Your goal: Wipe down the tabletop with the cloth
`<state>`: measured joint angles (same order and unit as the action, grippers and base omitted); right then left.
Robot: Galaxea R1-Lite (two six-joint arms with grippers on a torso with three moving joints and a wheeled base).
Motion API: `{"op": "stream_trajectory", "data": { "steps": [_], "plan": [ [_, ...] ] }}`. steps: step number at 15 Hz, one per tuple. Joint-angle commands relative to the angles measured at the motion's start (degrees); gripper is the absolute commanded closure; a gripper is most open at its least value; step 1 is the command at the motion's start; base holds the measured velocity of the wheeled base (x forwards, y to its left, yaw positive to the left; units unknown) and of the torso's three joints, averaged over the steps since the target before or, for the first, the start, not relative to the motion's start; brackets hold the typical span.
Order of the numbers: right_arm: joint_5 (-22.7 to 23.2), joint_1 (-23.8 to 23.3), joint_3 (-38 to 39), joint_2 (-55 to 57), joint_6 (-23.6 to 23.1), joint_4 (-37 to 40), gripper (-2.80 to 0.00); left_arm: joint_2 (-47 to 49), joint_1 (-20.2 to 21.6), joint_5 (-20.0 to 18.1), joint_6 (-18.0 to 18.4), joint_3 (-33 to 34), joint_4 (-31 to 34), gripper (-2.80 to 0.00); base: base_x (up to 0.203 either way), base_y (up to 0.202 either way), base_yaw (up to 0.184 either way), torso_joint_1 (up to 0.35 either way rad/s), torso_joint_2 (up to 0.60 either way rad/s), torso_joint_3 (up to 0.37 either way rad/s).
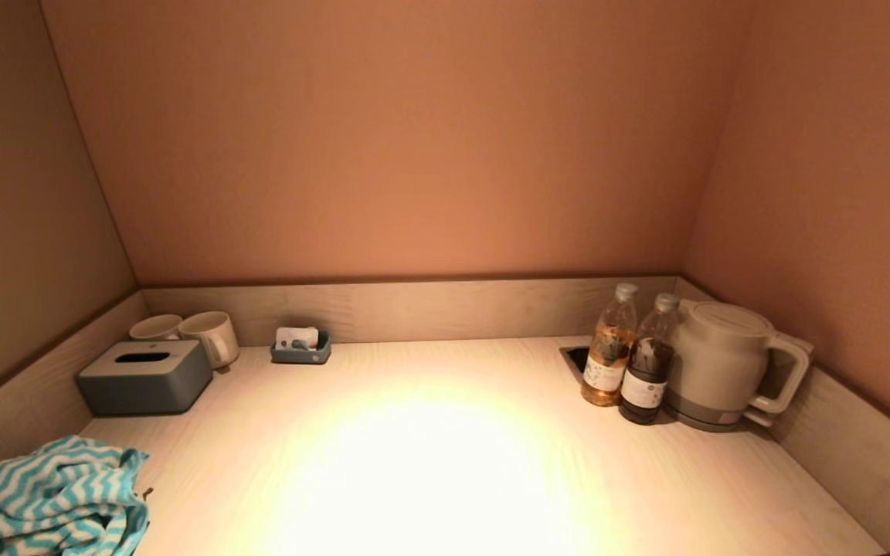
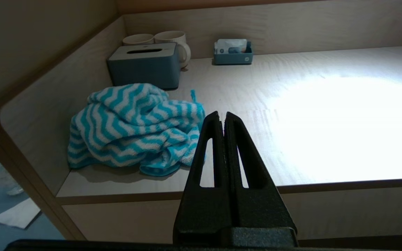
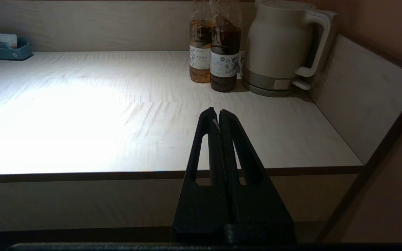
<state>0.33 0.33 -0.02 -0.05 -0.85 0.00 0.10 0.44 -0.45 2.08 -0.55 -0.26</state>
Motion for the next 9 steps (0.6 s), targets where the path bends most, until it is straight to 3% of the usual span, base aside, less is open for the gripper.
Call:
{"op": "stream_trajectory", "data": {
  "steps": [1,9],
  "plan": [
    [0.0,0.0,0.0,0.0,0.0,0.0,0.0,-0.1,0.0,0.1,0.0,0.6,0.0,0.0,0.0,0.0,0.0,0.0,0.0,0.0],
    [0.0,0.0,0.0,0.0,0.0,0.0,0.0,-0.1,0.0,0.1,-0.9,0.6,0.1,0.0,0.0,0.0,0.0,0.0,0.0,0.0]
  ]
}}
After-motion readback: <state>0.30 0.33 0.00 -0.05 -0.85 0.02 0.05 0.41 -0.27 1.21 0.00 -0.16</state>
